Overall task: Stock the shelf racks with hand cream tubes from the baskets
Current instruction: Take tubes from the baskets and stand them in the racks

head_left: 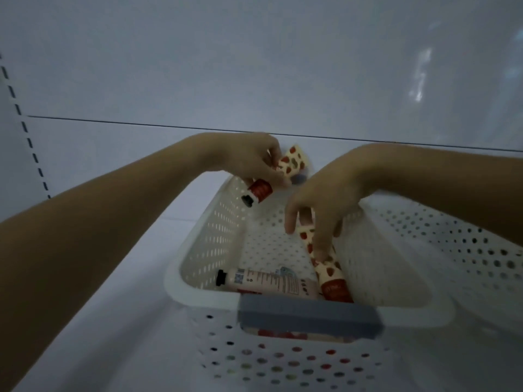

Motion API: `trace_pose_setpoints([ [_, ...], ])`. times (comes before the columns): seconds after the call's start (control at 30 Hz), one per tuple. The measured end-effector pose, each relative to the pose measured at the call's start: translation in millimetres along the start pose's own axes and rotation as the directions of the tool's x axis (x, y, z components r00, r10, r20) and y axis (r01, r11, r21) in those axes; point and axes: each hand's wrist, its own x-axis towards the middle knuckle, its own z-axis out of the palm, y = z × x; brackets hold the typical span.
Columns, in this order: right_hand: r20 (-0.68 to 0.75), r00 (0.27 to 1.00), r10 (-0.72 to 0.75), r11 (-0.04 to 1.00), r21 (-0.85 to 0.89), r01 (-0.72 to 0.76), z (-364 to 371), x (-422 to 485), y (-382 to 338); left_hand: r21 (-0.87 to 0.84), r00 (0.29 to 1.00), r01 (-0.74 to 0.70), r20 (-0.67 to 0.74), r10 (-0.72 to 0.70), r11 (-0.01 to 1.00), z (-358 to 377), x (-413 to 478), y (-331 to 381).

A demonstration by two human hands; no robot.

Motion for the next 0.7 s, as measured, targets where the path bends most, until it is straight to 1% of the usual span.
trace_pose_setpoints([
  [0.03,-0.042,0.999,-0.008,0.996,0.092,0.012,-1.2,-2.9,2.5,-0.094,0.999,0.007,-0.031,-0.010,0.996,-1.7,-1.6,-0.2],
  [0.1,-0.121,0.992,-0.046,0.955,0.284,0.079,-6.9,-14.9,8.8,-0.228,0.992,0.017,-0.114,-0.044,0.973,-3.9,-3.9,0.6],
  [0.17,-0.232,0.969,-0.080,0.921,0.356,0.161,-11.2,-30.0,17.1,-0.323,0.979,0.029,-0.183,-0.092,0.946,-5.5,-5.9,2.4],
  [0.27,-0.412,0.909,-0.061,0.879,0.410,0.245,-14.7,-45.0,33.3,-0.427,0.964,0.039,-0.222,-0.147,0.903,-9.0,-12.1,10.0],
  [0.3,-0.459,0.887,-0.055,0.846,0.450,0.285,-15.0,-49.1,39.5,-0.449,0.959,0.033,-0.237,-0.154,0.893,-10.4,-15.1,13.9],
  [0.37,-0.535,0.845,-0.016,0.730,0.571,0.376,-15.5,-58.8,50.5,-0.478,0.948,0.007,-0.275,-0.158,0.878,-13.2,-20.8,23.5],
  [0.43,-0.611,0.791,0.024,0.641,0.617,0.457,-12.9,-68.3,57.7,-0.488,0.936,-0.019,-0.316,-0.157,0.873,-14.8,-25.0,35.1],
  [0.53,-0.723,0.684,0.093,0.627,0.577,0.524,-6.3,-80.4,69.0,-0.450,0.918,-0.036,-0.368,-0.149,0.893,-14.5,-27.0,57.7],
  [0.7,-0.806,0.549,0.219,0.540,0.569,0.620,3.7,-104.2,92.2,-0.389,0.903,-0.070,-0.417,-0.108,0.919,-3.5,-23.0,104.4],
])
